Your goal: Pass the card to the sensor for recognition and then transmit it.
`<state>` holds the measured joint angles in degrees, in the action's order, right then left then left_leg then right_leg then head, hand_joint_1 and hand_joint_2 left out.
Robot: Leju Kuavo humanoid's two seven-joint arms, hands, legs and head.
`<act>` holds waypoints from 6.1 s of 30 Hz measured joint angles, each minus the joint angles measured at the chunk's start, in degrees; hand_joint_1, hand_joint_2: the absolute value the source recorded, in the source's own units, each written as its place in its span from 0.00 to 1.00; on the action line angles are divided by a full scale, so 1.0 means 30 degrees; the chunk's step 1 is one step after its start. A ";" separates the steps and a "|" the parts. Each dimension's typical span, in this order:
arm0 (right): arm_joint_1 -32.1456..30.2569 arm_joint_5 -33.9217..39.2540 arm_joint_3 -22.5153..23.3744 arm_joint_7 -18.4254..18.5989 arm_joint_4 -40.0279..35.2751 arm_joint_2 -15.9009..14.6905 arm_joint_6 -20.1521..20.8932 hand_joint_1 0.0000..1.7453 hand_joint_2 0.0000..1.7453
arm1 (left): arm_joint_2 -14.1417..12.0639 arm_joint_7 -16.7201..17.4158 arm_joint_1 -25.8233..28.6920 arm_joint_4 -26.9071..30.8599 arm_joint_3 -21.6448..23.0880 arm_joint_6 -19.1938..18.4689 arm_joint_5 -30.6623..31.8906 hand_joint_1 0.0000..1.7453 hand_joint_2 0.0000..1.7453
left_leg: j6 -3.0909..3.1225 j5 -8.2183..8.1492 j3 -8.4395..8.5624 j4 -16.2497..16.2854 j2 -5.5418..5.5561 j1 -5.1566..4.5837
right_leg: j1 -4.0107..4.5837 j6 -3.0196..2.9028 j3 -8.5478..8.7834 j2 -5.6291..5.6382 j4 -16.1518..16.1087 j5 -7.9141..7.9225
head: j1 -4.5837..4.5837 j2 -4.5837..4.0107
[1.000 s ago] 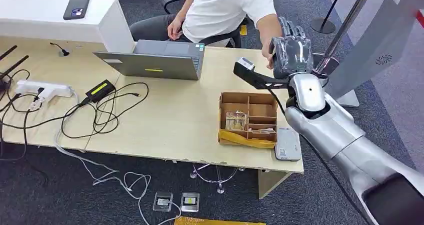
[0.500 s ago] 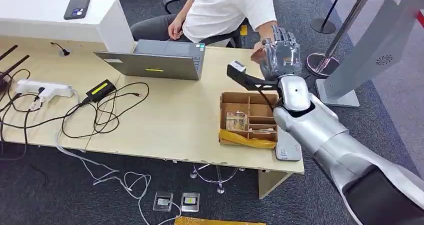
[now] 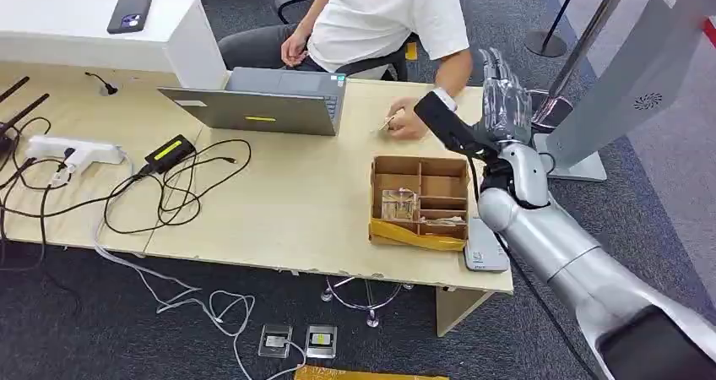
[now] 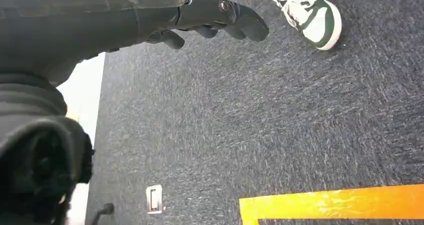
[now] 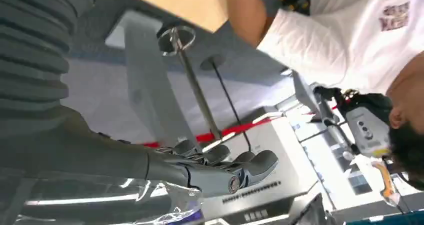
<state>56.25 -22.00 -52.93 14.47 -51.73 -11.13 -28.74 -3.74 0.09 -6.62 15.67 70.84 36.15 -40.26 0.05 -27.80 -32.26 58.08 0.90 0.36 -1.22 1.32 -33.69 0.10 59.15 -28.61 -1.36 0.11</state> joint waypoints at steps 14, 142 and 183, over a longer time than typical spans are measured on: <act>-0.8527 0.0398 0.3329 -0.2637 -0.9862 -0.3744 0.1312 0.00 1.00 | 0.0131 -0.0255 0.0088 0.0000 -0.0007 0.0226 -0.0802 0.00 0.00 | -0.0002 -0.0027 0.0001 -0.0004 -0.0027 0.0007 | 0.0005 0.0000 0.0007 0.0012 -0.0027 0.0000 | 0.0007 0.0000; -0.2210 -1.0150 0.1762 0.3724 -0.6145 -0.2585 0.3382 1.00 1.00 | 0.0262 0.0219 -0.0044 0.0627 0.0795 0.0342 0.0780 0.00 0.00 | -0.0001 -0.0006 -0.0026 -0.0004 -0.0025 0.0008 | 0.0006 -0.0002 0.0000 0.0013 -0.0012 0.0013 | 0.0007 0.0000; 0.2092 -1.2979 -0.1568 0.3331 0.3799 0.0277 0.4342 0.00 1.00 | -0.0379 0.1341 -0.0180 0.0743 0.1574 -0.0510 0.2011 0.00 0.00 | -0.0002 -0.0003 -0.0039 0.0003 -0.0004 0.0015 | 0.0015 -0.0004 -0.0019 0.0004 -0.0024 0.0011 | 0.0015 0.0000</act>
<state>62.53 -60.94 -57.64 24.46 -40.33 -10.30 -15.72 -4.87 4.11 -7.16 17.90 75.56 34.62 -34.23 0.05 -27.81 -32.38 58.09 0.89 0.41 -1.18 1.31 -33.74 0.11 59.08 -28.58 -1.31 0.11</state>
